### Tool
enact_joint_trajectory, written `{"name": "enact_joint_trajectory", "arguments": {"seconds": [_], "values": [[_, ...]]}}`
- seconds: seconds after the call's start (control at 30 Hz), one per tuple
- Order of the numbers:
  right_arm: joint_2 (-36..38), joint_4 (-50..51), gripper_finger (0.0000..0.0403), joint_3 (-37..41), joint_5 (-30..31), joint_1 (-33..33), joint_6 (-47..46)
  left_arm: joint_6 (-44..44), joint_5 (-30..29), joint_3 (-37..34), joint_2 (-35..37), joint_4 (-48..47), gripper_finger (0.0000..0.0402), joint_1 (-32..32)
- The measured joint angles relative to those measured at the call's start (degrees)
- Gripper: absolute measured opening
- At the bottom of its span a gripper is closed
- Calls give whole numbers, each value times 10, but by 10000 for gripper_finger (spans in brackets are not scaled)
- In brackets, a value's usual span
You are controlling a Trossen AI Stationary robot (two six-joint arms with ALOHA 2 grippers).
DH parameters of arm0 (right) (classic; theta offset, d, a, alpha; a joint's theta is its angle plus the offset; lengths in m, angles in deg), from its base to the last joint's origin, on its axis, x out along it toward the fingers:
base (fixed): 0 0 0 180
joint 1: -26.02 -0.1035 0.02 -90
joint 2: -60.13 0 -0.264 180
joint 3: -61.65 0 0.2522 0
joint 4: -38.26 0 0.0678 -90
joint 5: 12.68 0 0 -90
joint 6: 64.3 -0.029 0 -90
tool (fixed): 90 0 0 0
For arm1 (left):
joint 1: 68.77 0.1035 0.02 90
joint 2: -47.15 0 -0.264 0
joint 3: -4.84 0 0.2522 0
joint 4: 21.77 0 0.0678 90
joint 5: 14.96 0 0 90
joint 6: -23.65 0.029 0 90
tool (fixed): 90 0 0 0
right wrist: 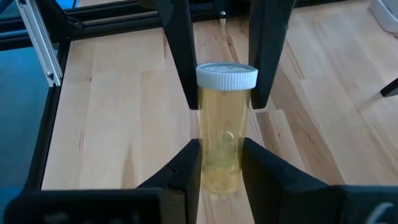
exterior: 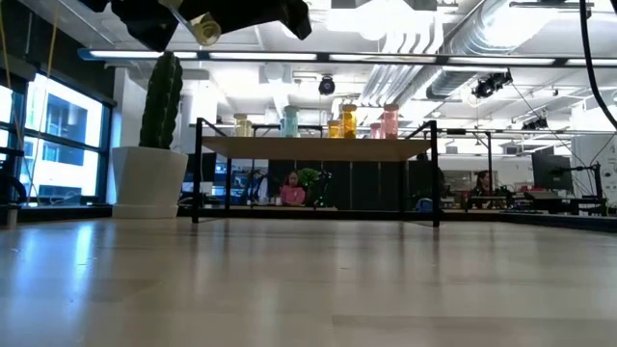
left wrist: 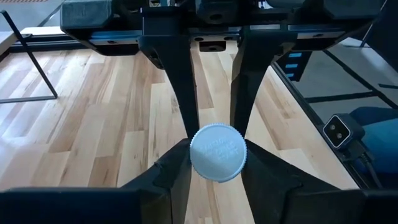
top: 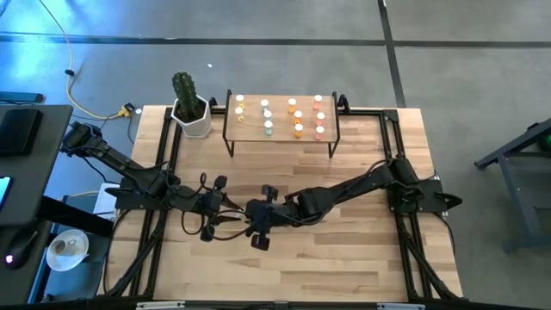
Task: Pick and place medicine bottles onto shelf by color
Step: Put the yellow pill bottle on the shelf aligned with the other yellow pill bottles
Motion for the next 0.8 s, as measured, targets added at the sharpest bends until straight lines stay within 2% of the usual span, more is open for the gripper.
{"name": "enact_joint_trajectory", "arguments": {"seconds": [0.13, 0.5, 0.6, 0.7, 0.8], "values": [[0, 5, 104, 0, -4, 3, 2, 0, -2, 0, 0, 0, 118, 0], [25, 33, 212, 0, -8, 11, 23, 0, -31, 0, 0, 0, 111, 0], [50, 59, 223, 0, 2, 17, 27, 0, -57, 0, 2, -6, 111, 3], [76, 92, 224, 0, 33, 22, 51, 2, -59, 1, 13, -13, 111, 24], [100, 128, 224, 0, 67, 31, 75, 6, -59, 23, 25, -70, 111, 60]]}}
